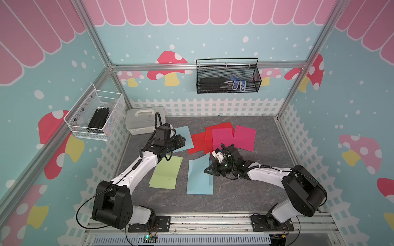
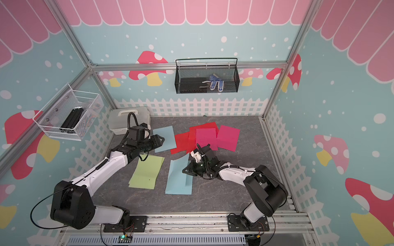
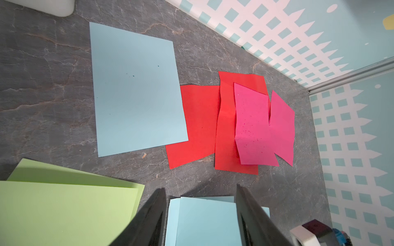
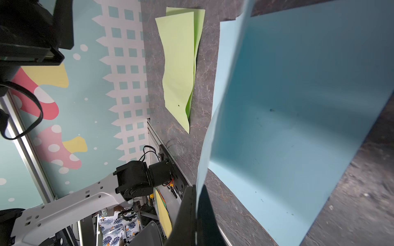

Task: Sort the scattered colored papers by color
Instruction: Place the colored paper.

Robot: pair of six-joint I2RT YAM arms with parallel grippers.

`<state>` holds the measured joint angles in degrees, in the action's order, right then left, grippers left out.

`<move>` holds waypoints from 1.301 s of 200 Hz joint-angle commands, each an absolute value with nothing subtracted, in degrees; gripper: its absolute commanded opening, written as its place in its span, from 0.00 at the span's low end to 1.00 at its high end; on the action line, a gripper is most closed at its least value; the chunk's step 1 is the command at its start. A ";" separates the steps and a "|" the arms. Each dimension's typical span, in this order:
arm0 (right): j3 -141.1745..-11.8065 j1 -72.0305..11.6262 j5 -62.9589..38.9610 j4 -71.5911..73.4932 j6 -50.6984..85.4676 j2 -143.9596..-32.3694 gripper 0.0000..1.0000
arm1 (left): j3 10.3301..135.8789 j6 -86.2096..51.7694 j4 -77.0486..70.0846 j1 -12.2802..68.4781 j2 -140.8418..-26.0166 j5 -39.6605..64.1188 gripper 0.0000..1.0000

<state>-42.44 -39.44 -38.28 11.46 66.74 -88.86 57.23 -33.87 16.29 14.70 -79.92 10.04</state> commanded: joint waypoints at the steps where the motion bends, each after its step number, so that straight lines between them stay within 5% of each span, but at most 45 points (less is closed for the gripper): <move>1: -41.60 -39.93 -38.67 14.46 68.45 -89.37 0.00 | 56.39 -34.10 14.77 14.33 -80.03 9.93 0.55; 260: -41.44 -41.69 -37.40 10.38 65.68 -93.28 0.00 | 56.07 -33.49 14.50 13.91 -81.88 11.02 0.55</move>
<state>-42.06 -41.32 -38.33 11.20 66.37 -93.06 56.69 -34.04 15.14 14.57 -81.52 10.72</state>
